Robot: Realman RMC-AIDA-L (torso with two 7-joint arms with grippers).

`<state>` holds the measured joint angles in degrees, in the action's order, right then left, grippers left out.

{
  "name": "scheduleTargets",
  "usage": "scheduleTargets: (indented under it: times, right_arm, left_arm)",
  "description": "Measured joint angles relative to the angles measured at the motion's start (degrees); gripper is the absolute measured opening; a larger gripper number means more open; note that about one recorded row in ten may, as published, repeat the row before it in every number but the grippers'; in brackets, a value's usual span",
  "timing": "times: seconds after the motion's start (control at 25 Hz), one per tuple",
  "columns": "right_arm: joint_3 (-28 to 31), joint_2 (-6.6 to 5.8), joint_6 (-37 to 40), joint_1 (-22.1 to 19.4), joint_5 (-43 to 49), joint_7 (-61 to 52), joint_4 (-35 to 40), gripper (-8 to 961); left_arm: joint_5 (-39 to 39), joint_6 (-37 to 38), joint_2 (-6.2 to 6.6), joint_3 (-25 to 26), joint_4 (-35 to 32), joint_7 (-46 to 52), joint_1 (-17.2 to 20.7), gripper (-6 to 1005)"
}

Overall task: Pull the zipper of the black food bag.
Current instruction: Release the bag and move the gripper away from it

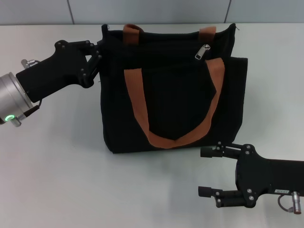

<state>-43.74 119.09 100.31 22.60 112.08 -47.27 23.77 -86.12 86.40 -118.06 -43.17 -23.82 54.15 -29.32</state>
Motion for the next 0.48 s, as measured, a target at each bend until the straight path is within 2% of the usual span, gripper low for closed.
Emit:
scheduleTargets:
  times: [0.04,0.24,0.32,0.44,0.48]
  right_arm:
    - [0.1,0.0,0.0,0.0,0.0,0.0,0.0,802]
    - [0.0,0.07,-1.0,0.0,-0.1,0.0,-0.1,801]
    - [0.0,0.12,-1.6,0.0,-0.1,0.0,-0.2,801]
    - [-0.1,0.18,-2.5,0.6,-0.2,0.1,-0.9,801]
    - [0.0,0.18,-2.8,0.8,-0.2,0.1,-1.2,801]
  left_arm:
    - [0.0,0.0,0.11,0.0,0.0,0.4,0.0,138]
    - [-2.2,0.1,3.01,-0.1,-2.7,10.3,0.9,142]
    - [-4.7,0.8,4.63,-0.1,-6.2,17.1,2.0,144]
    - [-7.8,3.2,6.17,0.5,-10.4,24.8,3.4,146]
    - [-8.2,5.0,6.59,1.2,-11.3,26.3,3.9,184]
